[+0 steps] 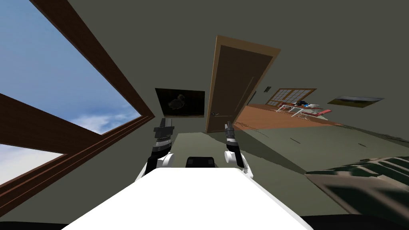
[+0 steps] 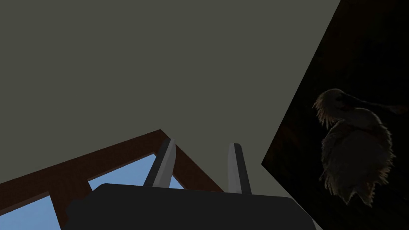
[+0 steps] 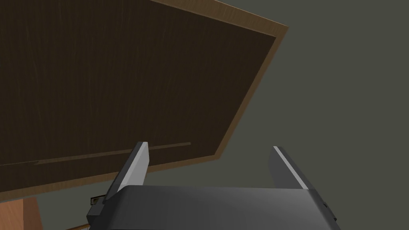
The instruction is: Pull the door open
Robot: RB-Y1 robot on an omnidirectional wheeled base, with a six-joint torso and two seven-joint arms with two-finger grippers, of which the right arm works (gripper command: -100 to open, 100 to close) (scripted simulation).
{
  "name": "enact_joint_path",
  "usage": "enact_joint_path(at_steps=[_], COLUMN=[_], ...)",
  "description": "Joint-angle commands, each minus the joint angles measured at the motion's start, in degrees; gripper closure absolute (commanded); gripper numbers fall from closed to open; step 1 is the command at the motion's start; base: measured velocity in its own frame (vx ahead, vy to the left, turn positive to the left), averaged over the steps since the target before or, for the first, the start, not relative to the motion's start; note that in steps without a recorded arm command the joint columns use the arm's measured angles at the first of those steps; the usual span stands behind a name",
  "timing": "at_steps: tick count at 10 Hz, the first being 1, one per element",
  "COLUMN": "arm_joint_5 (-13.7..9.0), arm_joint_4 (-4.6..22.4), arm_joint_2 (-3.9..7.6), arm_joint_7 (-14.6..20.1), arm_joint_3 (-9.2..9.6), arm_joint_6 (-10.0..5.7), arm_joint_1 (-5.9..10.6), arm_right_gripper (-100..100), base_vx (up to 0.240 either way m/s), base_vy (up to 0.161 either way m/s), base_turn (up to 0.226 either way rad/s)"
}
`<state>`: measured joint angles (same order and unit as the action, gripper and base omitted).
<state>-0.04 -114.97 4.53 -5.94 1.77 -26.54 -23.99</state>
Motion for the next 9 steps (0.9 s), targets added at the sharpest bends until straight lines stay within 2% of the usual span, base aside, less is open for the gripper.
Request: enact_joint_path(at_steps=[1, 9], arm_joint_5=[-0.18, -1.54], arm_joint_4=[2.85, 17.22], arm_joint_2=[0.26, 2.38], arm_joint_7=[0.32, 2.5], arm_joint_3=[-0.41, -2.88], arm_joint_6=[-0.29, -2.04], arm_joint_1=[1.17, 6.01], arm_right_gripper=[-100, -100], base_vx=[0.101, 0.094], base_vy=[-0.031, -0.032], base_turn=[0.079, 0.098])
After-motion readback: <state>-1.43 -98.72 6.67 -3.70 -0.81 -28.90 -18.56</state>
